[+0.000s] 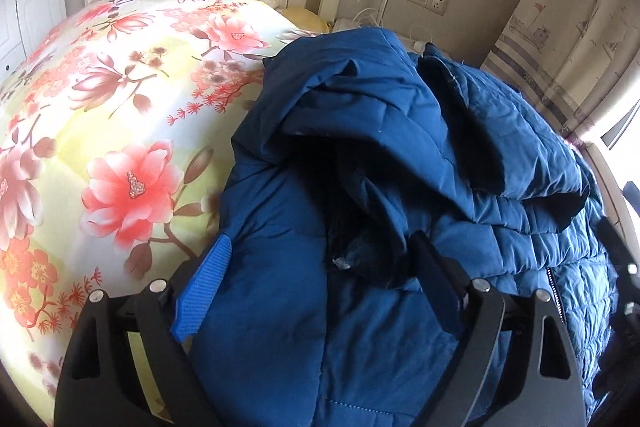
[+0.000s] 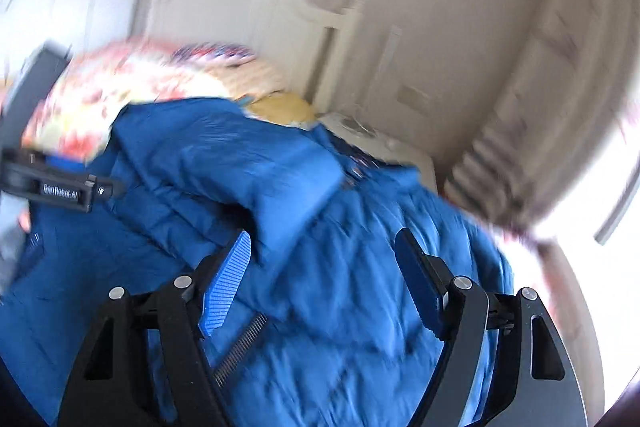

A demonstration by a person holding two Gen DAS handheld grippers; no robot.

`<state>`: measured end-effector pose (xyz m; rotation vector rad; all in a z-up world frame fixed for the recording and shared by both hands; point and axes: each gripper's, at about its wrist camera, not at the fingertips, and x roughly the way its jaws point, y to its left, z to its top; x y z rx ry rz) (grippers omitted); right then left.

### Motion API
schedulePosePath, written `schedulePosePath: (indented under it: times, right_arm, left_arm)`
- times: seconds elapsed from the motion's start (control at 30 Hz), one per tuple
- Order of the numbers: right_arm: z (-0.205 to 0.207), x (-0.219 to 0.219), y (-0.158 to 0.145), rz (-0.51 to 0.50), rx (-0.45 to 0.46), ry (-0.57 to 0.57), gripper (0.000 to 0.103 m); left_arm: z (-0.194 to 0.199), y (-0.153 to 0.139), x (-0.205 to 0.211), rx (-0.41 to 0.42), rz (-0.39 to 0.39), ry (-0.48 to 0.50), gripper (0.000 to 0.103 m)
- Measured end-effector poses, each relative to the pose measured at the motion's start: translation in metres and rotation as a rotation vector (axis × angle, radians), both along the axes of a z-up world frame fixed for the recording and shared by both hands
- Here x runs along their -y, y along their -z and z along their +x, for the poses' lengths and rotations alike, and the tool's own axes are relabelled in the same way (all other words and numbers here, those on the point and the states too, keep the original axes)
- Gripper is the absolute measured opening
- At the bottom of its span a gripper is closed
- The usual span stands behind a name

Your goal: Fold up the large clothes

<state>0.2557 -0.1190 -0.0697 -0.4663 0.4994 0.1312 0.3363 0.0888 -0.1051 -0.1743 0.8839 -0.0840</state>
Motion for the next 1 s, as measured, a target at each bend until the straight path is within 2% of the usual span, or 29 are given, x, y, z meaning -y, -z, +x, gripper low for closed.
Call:
schedulePosePath:
  times: [0.1, 0.2, 0.3, 0.37, 0.4, 0.43, 0.5, 0.53, 0.6, 0.63, 0.7, 0.73, 0.8, 0.9, 0.93, 1.0]
  right_arm:
    - [0.026, -0.035, 0.011, -0.139, -0.058, -0.07, 0.073]
    - [0.042, -0.062, 0.023, -0.274, -0.044, -0.076, 0.074]
    - [0.055, -0.075, 0.035, -0.364, -0.024, -0.083, 0.073]
    - [0.056, -0.07, 0.032, -0.33, -0.033, -0.102, 0.054]
    - [0.055, -0.065, 0.026, -0.28, -0.035, -0.107, 0.039]
    - [0.05, -0.052, 0.013, -0.186, -0.02, -0.105, 0.031]
    - [0.044, -0.018, -0.016, 0.03, -0.001, -0.08, 0.027]
    - [0.037, 0.02, -0.036, 0.228, 0.01, -0.051, 0.027]
    - [0.028, 0.081, -0.054, 0.504, 0.019, -0.003, 0.026]
    - [0.021, 0.126, -0.058, 0.695, 0.025, 0.036, 0.026]
    - [0.013, 0.197, -0.048, 0.976, 0.018, 0.105, 0.025]
    - [0.009, 0.232, -0.034, 1.105, -0.011, 0.16, 0.025]
    - [0.009, 0.272, -0.002, 1.172, -0.082, 0.283, 0.025]
    - [0.015, 0.285, 0.042, 1.2, -0.218, 0.375, 0.025]
    - [0.015, 0.284, 0.054, 1.212, -0.236, 0.386, 0.025]
    - [0.014, 0.284, 0.05, 1.204, -0.222, 0.381, 0.025]
  left_arm:
    - [0.001, 0.001, -0.001, 0.0, -0.001, 0.0, 0.09]
    - [0.002, 0.001, -0.001, -0.001, -0.003, 0.002, 0.09]
    - [0.001, 0.001, -0.001, -0.002, -0.003, 0.003, 0.09]
    - [0.001, 0.0, -0.001, -0.002, -0.003, 0.003, 0.09]
    - [0.001, 0.0, -0.001, -0.002, -0.003, 0.003, 0.09]
    - [0.001, 0.0, -0.001, -0.002, -0.003, 0.003, 0.09]
    - [0.001, 0.0, -0.001, -0.002, -0.003, 0.003, 0.09]
    - [0.001, 0.0, -0.001, -0.003, -0.004, 0.004, 0.09]
    - [0.001, 0.0, -0.001, -0.002, -0.004, 0.003, 0.09]
    - [0.001, 0.0, -0.001, -0.001, -0.005, 0.003, 0.09]
    - [0.0, 0.0, -0.001, -0.002, -0.008, 0.003, 0.09]
    - [0.0, 0.0, -0.001, -0.002, -0.008, 0.003, 0.09]
    - [0.0, 0.0, -0.001, -0.002, -0.008, 0.004, 0.09]
    - [0.0, 0.0, -0.001, -0.004, -0.007, 0.004, 0.09]
    - [0.0, 0.001, -0.001, -0.004, -0.008, 0.002, 0.09]
    - [0.0, 0.0, 0.0, -0.005, -0.008, 0.001, 0.091]
